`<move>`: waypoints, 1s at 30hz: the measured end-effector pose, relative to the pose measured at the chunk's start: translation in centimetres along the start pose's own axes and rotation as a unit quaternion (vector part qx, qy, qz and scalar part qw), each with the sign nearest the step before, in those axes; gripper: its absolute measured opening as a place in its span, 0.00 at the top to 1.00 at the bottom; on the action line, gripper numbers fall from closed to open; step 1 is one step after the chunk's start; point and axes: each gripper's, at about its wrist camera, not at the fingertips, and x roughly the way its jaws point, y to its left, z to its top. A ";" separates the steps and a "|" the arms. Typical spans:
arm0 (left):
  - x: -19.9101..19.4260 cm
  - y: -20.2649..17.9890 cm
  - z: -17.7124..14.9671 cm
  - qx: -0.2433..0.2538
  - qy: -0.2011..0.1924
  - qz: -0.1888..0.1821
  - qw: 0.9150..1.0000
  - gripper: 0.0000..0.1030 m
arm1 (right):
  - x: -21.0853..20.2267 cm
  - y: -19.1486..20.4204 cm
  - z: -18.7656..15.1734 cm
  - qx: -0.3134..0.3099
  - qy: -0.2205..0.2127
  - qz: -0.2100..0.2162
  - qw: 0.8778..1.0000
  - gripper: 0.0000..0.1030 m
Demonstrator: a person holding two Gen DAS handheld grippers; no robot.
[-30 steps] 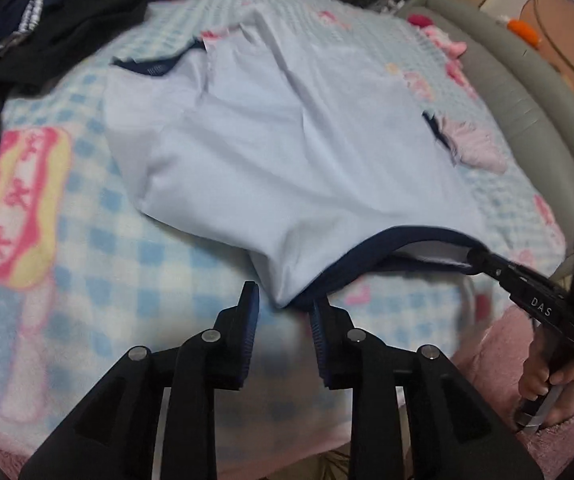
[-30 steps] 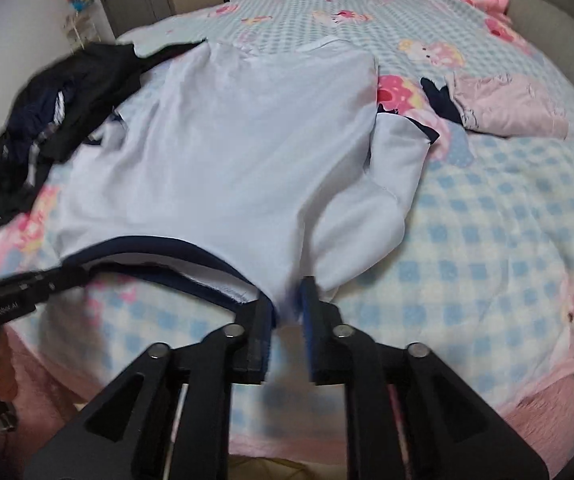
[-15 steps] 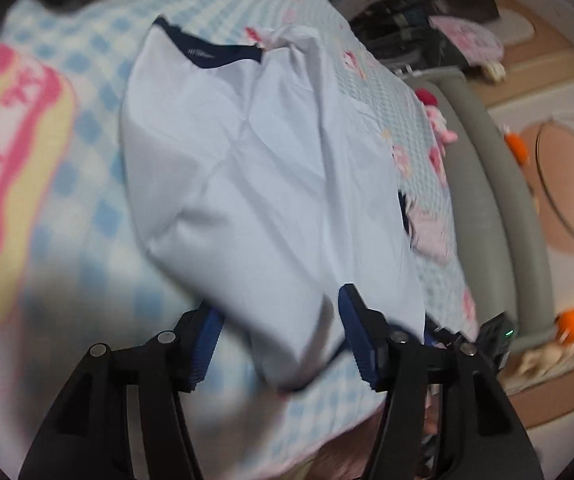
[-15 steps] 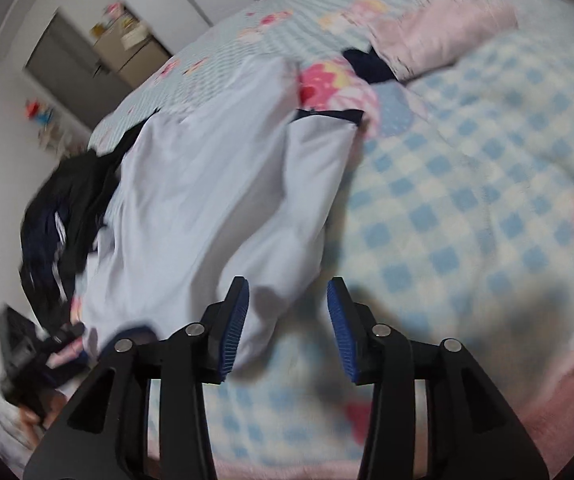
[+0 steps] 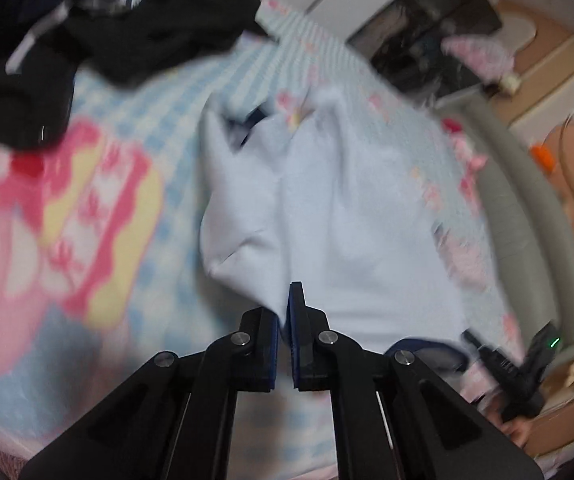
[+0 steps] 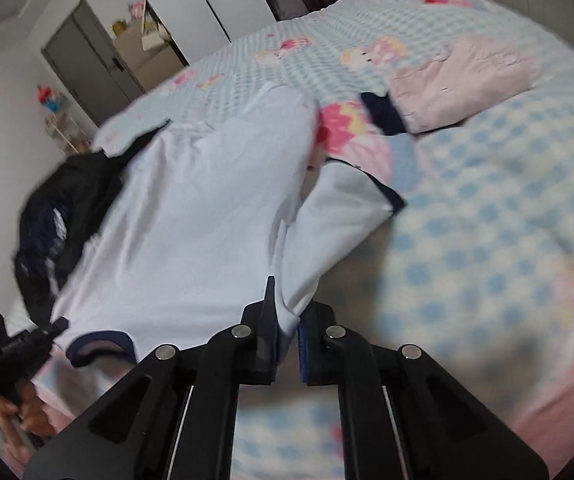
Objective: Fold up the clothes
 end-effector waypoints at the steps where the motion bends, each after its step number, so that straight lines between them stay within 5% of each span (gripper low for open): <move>1: 0.4 0.3 -0.4 -0.002 0.006 0.001 1.000 0.95 | 0.6 -0.7 -0.5 0.004 0.017 -0.010 1.000 0.94; 4: 0.3 0.9 -1.1 -0.012 0.006 -0.024 1.000 0.94 | 2.3 -2.8 -2.1 0.035 0.066 -0.010 0.997 0.91; 6: -0.1 1.1 -1.3 -0.018 0.004 -0.052 0.998 0.91 | 1.6 -3.4 -2.5 0.053 0.061 0.010 0.997 0.79; 8: -0.7 1.1 -1.0 -0.017 -0.003 -0.087 0.996 0.73 | 0.4 -3.1 -2.5 0.059 0.048 0.037 0.996 0.68; 9: -0.8 1.0 -1.1 -0.018 -0.003 -0.101 0.995 0.55 | 0.2 -2.9 -2.5 0.061 0.047 0.058 0.995 0.66; 10: -0.5 1.1 -1.0 -0.024 0.006 -0.117 0.993 0.50 | 0.2 -2.5 -2.6 0.063 0.050 0.084 0.993 0.65; 14: 1.1 0.2 -1.2 -0.030 0.022 -0.136 0.990 0.50 | 2.0 -0.7 -3.3 0.048 0.066 0.097 0.992 0.57; 16: 1.7 -0.5 -1.3 -0.018 0.019 -0.122 0.992 0.62 | 3.2 0.3 -3.5 0.031 0.069 0.081 0.994 0.57; 17: 1.9 -0.9 -1.2 -0.012 0.018 -0.108 0.994 0.80 | 3.6 0.7 -3.6 0.016 0.073 0.066 0.995 0.63; 19: 0.9 -1.4 -0.8 -0.001 -0.003 -0.098 0.995 0.85 | 3.0 1.9 -3.3 -0.016 0.057 0.035 0.998 0.82; 21: -1.1 -2.1 -0.3 0.013 -0.039 -0.091 0.995 0.88 | 1.1 2.7 -2.8 -0.030 0.030 0.029 0.999 0.88; 24: -1.3 -1.9 -0.7 0.014 -0.031 -0.096 0.995 0.92 | -1.6 3.1 -2.2 -0.031 0.002 0.048 0.998 0.88; 30: -1.0 -1.0 -1.6 0.012 0.001 -0.111 0.994 0.85 | 0.1 2.0 -3.7 0.006 0.075 0.063 0.995 0.71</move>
